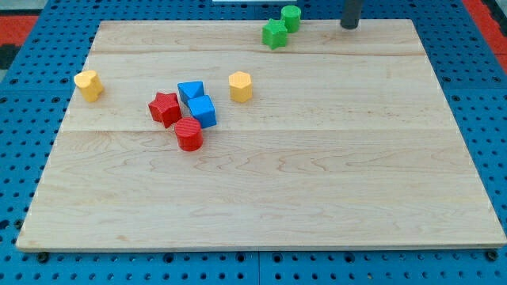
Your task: Move the green star to the top of the yellow hexagon
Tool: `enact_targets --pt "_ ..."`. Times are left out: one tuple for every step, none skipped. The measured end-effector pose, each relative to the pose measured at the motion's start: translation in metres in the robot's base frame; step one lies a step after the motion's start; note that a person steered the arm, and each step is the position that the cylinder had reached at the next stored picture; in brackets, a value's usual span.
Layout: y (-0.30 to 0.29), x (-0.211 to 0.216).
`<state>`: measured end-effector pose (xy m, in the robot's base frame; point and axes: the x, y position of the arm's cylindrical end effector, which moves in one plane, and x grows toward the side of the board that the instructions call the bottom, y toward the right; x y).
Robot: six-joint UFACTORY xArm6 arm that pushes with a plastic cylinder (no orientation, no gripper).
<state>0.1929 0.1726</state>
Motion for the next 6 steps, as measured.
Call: enact_targets --pt "-0.041 -0.001" --pt "-0.110 0.000" --pt "-0.145 0.055" --pt "-0.161 0.067" --pt "-0.186 0.057" --pt "-0.224 0.040"
